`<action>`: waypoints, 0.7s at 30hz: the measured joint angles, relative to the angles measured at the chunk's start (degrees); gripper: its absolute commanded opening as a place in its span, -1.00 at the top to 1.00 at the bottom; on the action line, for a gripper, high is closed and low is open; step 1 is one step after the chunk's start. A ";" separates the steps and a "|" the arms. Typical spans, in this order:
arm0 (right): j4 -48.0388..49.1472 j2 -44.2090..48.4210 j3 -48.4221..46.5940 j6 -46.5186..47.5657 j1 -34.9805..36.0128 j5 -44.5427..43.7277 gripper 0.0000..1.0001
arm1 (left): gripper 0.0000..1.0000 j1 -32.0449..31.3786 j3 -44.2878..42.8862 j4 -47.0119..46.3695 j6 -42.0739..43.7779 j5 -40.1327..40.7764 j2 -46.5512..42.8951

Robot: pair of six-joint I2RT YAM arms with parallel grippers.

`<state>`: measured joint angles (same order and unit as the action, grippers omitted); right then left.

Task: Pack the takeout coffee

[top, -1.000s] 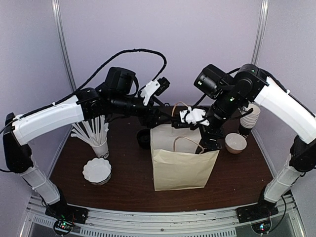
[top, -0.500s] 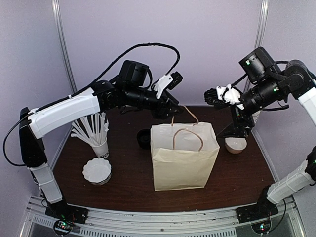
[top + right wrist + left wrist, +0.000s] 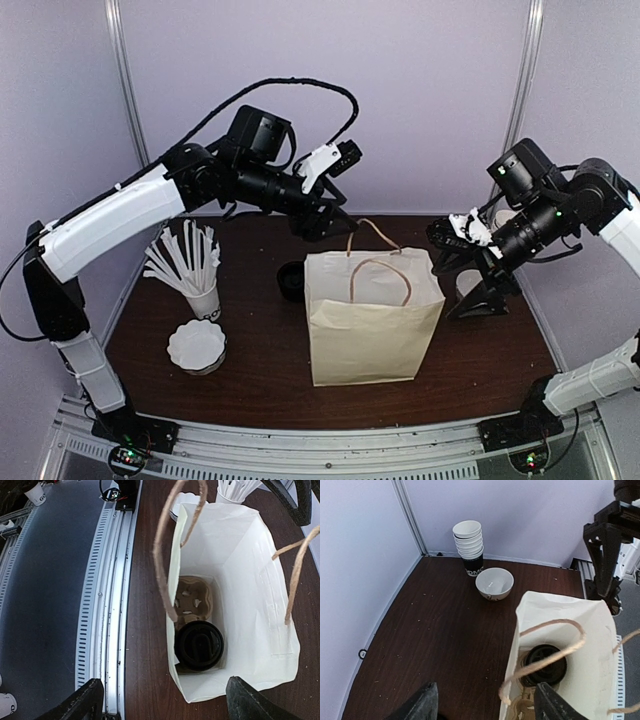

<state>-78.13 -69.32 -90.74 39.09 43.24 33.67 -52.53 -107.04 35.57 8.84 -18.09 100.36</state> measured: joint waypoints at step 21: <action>11.89 -5.90 -0.96 -5.77 4.59 3.39 -0.10 | 0.23 -0.02 -10.84 6.19 2.91 -10.19 8.24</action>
<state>-66.24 -75.22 -91.70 33.32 47.83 37.06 -52.56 -117.89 41.76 11.75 -28.27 108.60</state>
